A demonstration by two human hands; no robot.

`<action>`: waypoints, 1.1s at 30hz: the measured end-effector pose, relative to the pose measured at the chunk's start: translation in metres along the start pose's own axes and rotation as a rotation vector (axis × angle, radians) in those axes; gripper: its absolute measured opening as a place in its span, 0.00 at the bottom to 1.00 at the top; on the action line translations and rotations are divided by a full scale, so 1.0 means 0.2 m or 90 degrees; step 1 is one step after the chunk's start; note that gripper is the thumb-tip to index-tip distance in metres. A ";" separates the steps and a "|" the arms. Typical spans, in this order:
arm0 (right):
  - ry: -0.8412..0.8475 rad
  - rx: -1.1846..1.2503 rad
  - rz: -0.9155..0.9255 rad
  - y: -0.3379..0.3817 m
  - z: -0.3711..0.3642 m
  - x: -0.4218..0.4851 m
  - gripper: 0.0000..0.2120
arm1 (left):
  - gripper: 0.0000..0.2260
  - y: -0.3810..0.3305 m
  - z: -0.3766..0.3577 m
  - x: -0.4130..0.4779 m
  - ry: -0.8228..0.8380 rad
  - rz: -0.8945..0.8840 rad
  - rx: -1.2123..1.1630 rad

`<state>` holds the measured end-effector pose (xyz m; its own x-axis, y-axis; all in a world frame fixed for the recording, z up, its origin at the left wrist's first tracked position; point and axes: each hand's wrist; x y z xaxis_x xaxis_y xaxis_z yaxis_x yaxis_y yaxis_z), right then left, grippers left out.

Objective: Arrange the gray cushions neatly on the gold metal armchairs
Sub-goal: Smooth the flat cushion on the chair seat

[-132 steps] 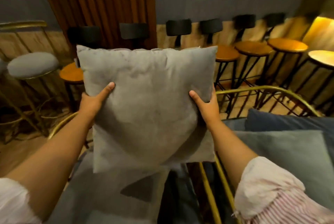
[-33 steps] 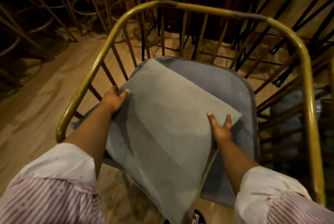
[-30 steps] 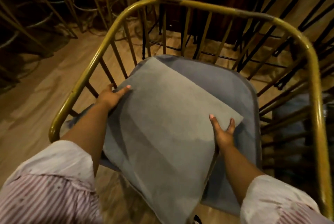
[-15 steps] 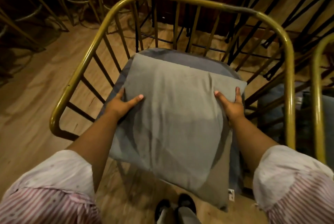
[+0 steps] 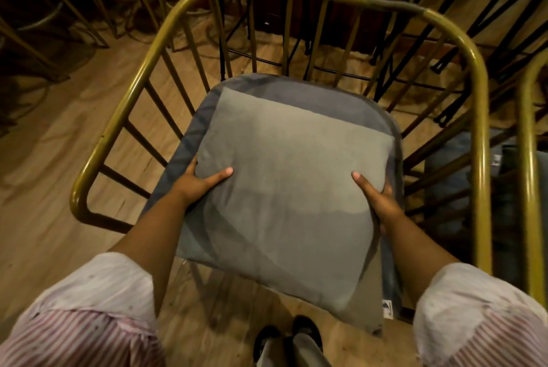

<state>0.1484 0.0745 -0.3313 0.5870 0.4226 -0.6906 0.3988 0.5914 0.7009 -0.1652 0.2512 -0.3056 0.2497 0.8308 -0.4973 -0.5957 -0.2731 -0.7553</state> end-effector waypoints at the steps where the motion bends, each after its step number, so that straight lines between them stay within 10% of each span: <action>1: 0.005 0.010 0.008 0.02 0.00 0.01 0.43 | 0.49 -0.02 0.00 0.00 -0.012 -0.019 -0.005; 21: 0.001 -0.132 -0.009 -0.03 0.06 0.05 0.47 | 0.64 0.04 -0.10 -0.01 0.004 0.052 0.119; 33: 0.109 -0.423 0.057 0.23 0.29 -0.56 0.34 | 0.35 -0.68 -0.25 -0.61 0.127 -0.200 0.304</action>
<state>0.1426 0.0143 -0.2117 0.4558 0.5599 -0.6919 -0.1948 0.8213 0.5363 -0.0764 0.1628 -0.1645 0.5801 0.7172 -0.3863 -0.7351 0.2567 -0.6275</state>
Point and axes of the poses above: each hand's wrist, its own x-axis towards the middle knuckle, its own z-axis out of the back of the hand, y = z × x, and after that the axes turned 10 degrees about -z, right-handed
